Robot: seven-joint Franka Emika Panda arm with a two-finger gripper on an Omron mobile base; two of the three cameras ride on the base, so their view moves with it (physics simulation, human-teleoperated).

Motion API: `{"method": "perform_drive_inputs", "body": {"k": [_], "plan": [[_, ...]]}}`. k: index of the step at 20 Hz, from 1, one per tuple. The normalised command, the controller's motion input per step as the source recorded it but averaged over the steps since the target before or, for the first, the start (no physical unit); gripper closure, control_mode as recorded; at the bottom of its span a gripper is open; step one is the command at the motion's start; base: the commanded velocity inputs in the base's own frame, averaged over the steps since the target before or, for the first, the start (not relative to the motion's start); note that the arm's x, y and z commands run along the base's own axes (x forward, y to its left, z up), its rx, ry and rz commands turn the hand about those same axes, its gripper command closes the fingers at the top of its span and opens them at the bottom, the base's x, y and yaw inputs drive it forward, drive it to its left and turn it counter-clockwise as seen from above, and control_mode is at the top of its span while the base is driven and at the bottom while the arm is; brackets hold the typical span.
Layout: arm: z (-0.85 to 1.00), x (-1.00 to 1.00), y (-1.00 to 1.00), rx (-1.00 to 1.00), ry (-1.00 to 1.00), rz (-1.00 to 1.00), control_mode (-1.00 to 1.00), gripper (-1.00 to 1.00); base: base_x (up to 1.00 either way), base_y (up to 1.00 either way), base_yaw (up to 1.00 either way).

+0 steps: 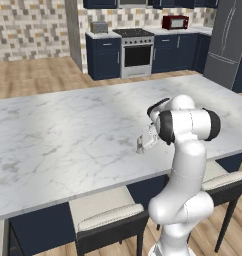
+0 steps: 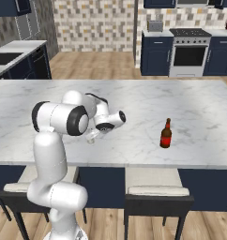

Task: Get the candle and the beer from the cabinet and move them to the dining counter.

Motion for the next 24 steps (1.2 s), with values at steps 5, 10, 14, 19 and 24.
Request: {"method": "perform_drive_inputs", "body": {"k": [5, 10, 14, 19, 24], "plan": [[-0.01, -0.21, 0.00, 0.00, -0.07, 0.00, -1.00, -1.00, 0.00, 0.00, 0.00], [0.01, -0.21, 0.00, 0.00, -0.09, 0.00, -1.00, -1.00, 0.00, 0.00, 0.00], [0.07, -0.09, 0.00, 0.00, -0.04, 0.00, -1.00, -1.00, 0.00, 0.00, 0.00], [0.20, -0.03, -0.01, 0.00, -0.04, 0.00, -1.00, -1.00, 0.00, 0.00, 0.00], [0.27, -0.03, -0.05, 0.00, -0.09, 0.00, -1.00, -1.00, 0.00, 0.00, 0.00]]}}
